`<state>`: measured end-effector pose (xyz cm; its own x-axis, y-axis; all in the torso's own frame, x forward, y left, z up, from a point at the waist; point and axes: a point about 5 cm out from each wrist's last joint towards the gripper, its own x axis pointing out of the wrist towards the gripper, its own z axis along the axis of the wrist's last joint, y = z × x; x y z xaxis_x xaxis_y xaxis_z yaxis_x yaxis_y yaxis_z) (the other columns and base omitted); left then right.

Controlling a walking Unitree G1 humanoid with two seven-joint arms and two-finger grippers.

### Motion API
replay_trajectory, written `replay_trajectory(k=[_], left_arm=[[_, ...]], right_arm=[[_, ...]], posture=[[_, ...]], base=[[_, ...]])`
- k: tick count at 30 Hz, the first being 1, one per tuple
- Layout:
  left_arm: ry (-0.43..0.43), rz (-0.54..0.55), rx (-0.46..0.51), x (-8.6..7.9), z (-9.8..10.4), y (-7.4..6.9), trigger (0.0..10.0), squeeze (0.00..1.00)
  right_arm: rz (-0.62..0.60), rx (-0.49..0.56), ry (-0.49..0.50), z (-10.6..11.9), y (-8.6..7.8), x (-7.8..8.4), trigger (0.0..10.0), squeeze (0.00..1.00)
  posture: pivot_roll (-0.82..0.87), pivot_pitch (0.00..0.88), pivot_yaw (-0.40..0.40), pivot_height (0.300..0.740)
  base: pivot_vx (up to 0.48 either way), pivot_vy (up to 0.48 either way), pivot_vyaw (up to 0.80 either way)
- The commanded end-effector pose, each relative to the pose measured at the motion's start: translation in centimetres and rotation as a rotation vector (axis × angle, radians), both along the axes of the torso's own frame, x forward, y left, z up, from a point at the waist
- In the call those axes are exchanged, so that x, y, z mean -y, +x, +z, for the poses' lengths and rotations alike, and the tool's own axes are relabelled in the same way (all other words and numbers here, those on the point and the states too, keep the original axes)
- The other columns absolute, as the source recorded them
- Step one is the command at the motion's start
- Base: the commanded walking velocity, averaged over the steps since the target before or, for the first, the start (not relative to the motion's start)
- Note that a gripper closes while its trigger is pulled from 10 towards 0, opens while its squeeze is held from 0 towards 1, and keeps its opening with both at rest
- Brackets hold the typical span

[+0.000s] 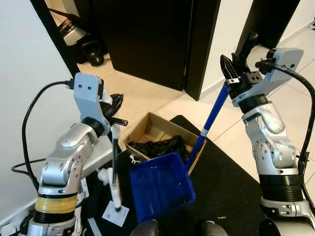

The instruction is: Sweep floor

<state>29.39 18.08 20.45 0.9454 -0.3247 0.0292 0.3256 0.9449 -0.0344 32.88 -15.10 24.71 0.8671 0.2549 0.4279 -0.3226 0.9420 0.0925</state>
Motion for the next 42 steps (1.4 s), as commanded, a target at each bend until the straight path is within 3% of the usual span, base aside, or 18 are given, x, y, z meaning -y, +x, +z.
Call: replay_trajectory(k=[1, 8, 26, 42], left_arm=[[-0.010, 0.004, -0.010, 0.1, -0.2, -0.5, 10.0, 0.00], [0.010, 0.023, -0.022, 0.3, -1.2, -1.1, 10.0, 0.00], [-0.012, 0.104, -0.014, 0.0, -1.4, -0.4, 10.0, 0.00], [-0.012, 0.119, -0.007, -0.3, -1.3, -0.2, 10.0, 0.00]], right_arm=[[-0.001, 0.025, -0.010, 0.7, -0.2, 0.0, 10.0, 0.00], [0.002, 0.026, -0.011, 0.7, -0.1, -0.1, 10.0, 0.00], [0.001, 0.018, 0.005, 0.6, 0.1, -0.3, 10.0, 0.00], [0.003, 0.018, 0.010, 0.6, 0.3, -0.3, 10.0, 0.00]], posture=[[0.14, 0.088, 0.026, 0.740], [0.15, 0.086, 0.019, 0.740], [0.15, 0.100, 0.021, 0.740], [0.16, 0.100, 0.021, 0.740]], base=[[0.000, 0.000, 0.00], [0.000, 0.000, 0.00], [0.000, 0.000, 0.00], [0.000, 0.308, 0.00]])
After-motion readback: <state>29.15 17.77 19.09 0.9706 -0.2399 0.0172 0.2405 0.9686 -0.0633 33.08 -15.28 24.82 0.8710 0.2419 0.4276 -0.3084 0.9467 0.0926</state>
